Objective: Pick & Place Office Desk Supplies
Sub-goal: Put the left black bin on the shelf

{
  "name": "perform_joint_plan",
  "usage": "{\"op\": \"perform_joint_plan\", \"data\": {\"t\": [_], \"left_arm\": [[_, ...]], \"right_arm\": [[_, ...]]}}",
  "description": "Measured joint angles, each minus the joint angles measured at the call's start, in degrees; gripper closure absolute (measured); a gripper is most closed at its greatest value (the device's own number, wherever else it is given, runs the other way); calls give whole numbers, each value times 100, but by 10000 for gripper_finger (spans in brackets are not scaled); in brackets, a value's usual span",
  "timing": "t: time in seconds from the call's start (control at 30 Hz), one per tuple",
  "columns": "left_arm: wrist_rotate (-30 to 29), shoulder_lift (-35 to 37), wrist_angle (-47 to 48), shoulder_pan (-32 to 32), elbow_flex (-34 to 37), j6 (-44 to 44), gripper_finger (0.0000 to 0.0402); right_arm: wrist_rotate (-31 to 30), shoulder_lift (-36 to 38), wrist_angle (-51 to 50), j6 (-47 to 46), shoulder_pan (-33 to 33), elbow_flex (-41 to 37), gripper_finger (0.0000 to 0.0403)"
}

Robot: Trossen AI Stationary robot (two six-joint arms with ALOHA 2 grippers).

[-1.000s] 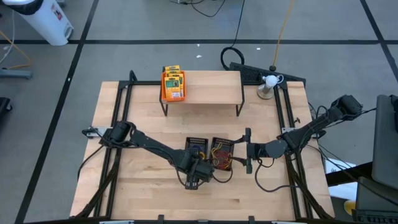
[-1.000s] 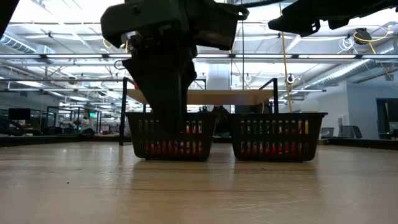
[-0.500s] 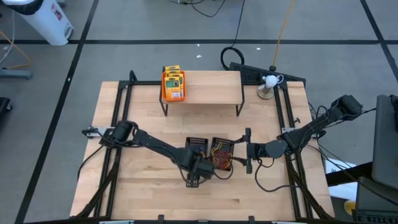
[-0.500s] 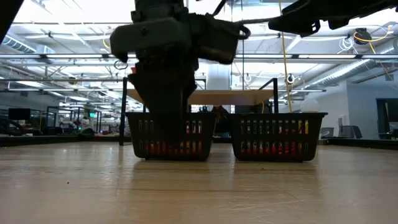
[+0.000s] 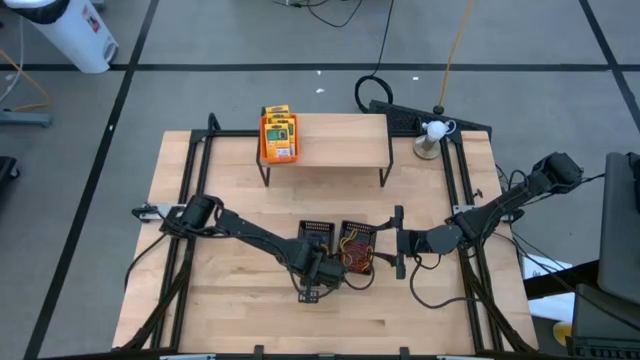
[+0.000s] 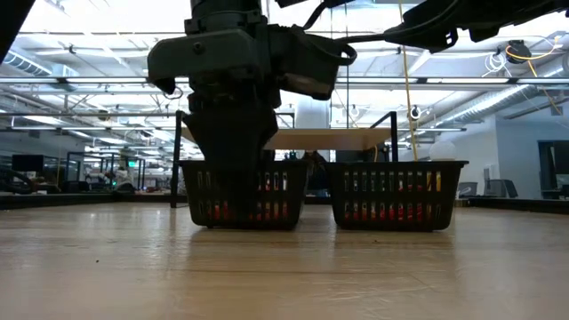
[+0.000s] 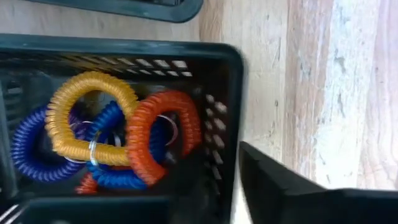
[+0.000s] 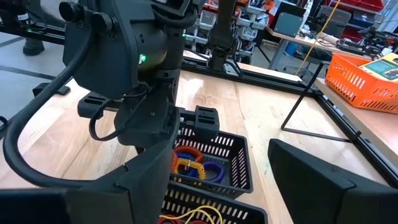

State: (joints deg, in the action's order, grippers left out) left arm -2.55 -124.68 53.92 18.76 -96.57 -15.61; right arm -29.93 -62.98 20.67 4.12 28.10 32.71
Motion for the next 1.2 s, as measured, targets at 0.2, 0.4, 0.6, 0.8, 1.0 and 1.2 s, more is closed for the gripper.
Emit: {"op": "perform_joint_plan", "data": {"t": [0.2, 0.4, 0.6, 0.8, 1.0, 1.2], "left_arm": [[-1, 2, 0, 0, -2, 176, 391], [87, 56, 219, -12, -2, 300, 400], [31, 467, 474, -87, -2, 193, 401], [-357, 1272, 456, -197, -4, 136, 401], [-728, 2088, 467, -414, -4, -19, 401], [-952, 2617, 460, -740, -7, 2, 401]], "right_arm": [[0, 0, 0, 0, 0, 0, 145], [0, 0, 0, -2, 0, 0, 145], [0, 0, 0, -2, 0, 0, 145], [-2, 0, 4, -2, 0, 0, 145], [-2, 0, 11, -2, 0, 0, 145], [-2, 0, 31, -2, 0, 0, 145]]}}
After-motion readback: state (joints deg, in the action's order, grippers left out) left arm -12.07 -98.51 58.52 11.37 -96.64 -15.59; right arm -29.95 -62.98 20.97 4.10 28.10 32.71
